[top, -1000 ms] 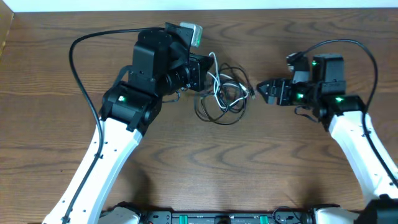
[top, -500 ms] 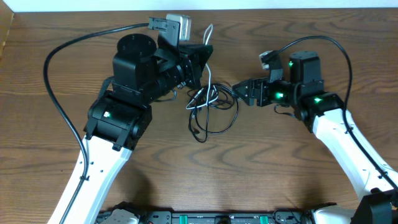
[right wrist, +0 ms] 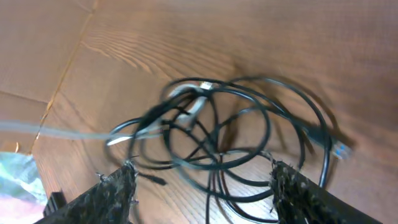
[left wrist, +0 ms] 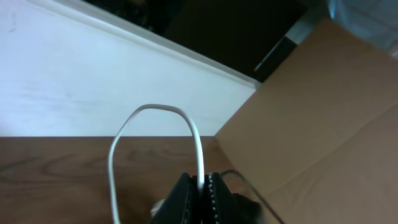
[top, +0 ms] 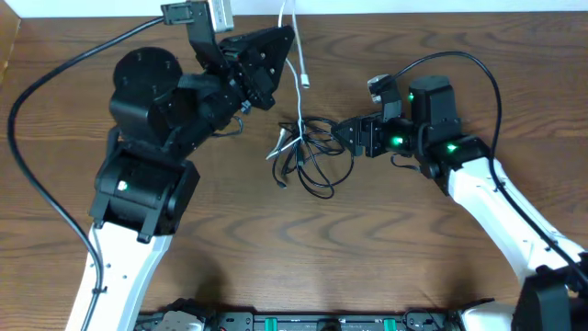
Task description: Untangle cables
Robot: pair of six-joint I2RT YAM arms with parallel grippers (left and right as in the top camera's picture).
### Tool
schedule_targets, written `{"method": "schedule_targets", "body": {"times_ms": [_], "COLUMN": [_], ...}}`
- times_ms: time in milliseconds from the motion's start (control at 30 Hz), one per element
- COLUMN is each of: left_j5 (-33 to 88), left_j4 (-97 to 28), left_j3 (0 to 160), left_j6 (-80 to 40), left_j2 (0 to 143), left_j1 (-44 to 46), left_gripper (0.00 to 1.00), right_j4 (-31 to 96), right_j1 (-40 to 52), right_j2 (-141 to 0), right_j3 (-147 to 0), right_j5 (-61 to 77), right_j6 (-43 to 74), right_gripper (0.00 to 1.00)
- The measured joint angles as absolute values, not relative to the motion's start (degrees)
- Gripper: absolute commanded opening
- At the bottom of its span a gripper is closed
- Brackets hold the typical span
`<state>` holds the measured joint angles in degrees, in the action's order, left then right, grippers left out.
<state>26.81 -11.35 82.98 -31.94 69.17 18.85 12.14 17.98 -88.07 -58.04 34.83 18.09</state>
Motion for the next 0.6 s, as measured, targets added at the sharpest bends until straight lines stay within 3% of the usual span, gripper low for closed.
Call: {"method": "schedule_targets", "body": {"times_ms": [167,600], "left_j5": [27.1,27.1], "left_j4": [-8.4,-3.4], "left_j3": [83.0,83.0], "left_j6": [-34.8,-40.4], "left_j2": [69.0,68.0], "left_j1": [18.8,16.7], "left_gripper": [0.07,0.07], "right_j4": [8.1,-3.7], "right_j1": [20.2,21.3], "right_j2": [-91.4,-91.5], "right_j3": [-58.0,-58.2], "right_j5": [35.9,50.5], "right_j6": [18.7,11.1], "right_gripper": [0.73,0.73]}}
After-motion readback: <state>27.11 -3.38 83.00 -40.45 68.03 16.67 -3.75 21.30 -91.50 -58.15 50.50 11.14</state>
